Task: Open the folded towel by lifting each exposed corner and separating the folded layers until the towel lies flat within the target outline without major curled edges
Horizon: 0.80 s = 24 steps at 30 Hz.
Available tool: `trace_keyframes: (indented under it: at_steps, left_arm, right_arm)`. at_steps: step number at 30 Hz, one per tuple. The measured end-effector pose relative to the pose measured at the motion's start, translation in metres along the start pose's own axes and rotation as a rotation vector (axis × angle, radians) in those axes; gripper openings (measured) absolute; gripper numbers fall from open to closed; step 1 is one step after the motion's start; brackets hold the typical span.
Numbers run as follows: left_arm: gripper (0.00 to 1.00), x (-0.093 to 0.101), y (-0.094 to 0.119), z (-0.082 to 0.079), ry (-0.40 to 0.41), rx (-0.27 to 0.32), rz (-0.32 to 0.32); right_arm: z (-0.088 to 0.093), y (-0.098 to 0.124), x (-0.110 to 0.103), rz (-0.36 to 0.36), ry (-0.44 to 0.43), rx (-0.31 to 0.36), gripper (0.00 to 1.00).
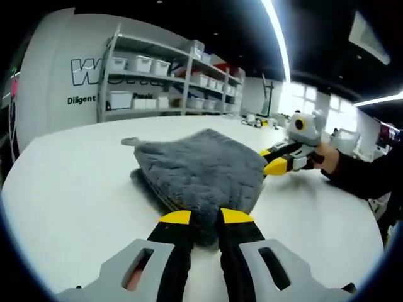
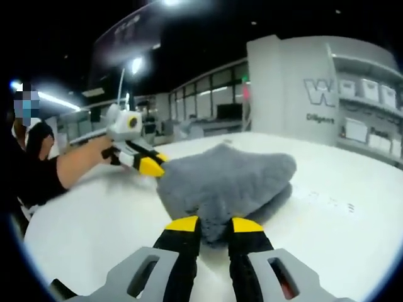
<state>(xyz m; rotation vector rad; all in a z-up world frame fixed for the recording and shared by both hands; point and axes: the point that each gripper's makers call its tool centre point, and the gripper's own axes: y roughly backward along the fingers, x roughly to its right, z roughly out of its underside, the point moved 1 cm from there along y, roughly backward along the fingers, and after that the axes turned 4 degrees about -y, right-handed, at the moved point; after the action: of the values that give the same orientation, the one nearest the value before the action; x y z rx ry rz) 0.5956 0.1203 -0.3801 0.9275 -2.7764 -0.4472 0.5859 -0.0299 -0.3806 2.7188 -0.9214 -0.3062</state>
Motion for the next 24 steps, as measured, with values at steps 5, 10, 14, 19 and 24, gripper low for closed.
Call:
trace_keyframes:
  at_steps: [5,10,14,19,24]
  left_arm:
    - [0.17,0.002,0.002,0.003,-0.022,-0.006,0.003]
    - [0.17,-0.006,0.002,0.003,0.009,0.000,0.005]
    - [0.11,-0.011,0.001,0.001,0.053,0.001,0.014]
    - [0.08,-0.011,0.001,-0.003,0.050,0.007,0.017]
    - [0.07,-0.006,-0.001,-0.002,0.055,0.002,0.039]
  right_arm:
    - [0.000,-0.001,-0.001,-0.015,-0.018,-0.006,0.14]
    - [-0.002,-0.002,0.000,-0.011,-0.018,0.005,0.16]
    - [-0.003,-0.003,-0.003,-0.018,-0.017,0.008,0.11]
    - [-0.006,-0.001,-0.001,-0.017,-0.032,0.007,0.09]
    - [-0.007,0.006,-0.002,-0.024,-0.058,-0.013,0.07]
